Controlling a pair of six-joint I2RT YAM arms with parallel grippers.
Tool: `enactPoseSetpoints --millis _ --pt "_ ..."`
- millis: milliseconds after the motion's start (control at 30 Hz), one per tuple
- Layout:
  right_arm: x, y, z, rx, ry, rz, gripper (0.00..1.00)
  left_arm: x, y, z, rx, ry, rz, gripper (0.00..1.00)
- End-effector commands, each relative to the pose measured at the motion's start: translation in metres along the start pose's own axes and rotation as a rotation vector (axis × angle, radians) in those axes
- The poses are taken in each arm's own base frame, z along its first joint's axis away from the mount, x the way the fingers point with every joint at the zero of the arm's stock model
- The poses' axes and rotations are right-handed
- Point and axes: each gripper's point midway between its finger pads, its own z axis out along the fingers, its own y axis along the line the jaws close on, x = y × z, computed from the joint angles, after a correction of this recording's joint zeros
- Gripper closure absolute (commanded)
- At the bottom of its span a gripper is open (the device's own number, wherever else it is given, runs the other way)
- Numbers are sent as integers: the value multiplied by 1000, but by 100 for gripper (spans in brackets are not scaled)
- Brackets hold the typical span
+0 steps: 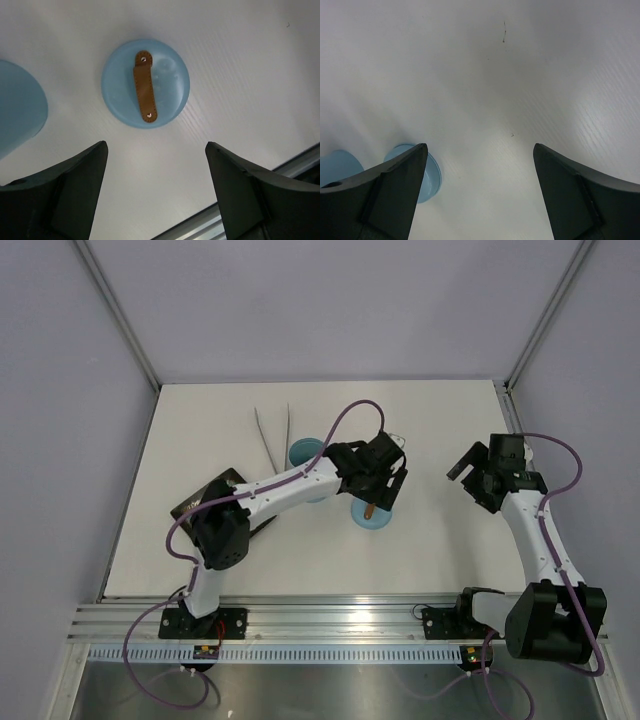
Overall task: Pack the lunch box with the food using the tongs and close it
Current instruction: Move the box lid to the center of the board, then pick up the box lid from the center of the board.
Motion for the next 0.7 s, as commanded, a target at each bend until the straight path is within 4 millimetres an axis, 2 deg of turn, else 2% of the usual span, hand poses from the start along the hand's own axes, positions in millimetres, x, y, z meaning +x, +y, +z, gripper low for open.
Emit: enactPoseSetpoints --millis 0,67,200,433,667 --pt "0 4 -10 -41 -7 -18 5 -20 -11 18 64 -22 -1 21" --pt "1 4 -13 -46 -11 -20 5 -18 -5 36 64 -3 -20 24" --pt "2 2 -13 -47 -12 -23 5 -17 -1 53 75 18 -38 26" --pt "5 3 -13 -62 -4 -23 5 -10 -2 72 79 44 -38 30" --pt "7 2 -14 -61 -5 -26 5 -6 2 91 39 74 -31 40"
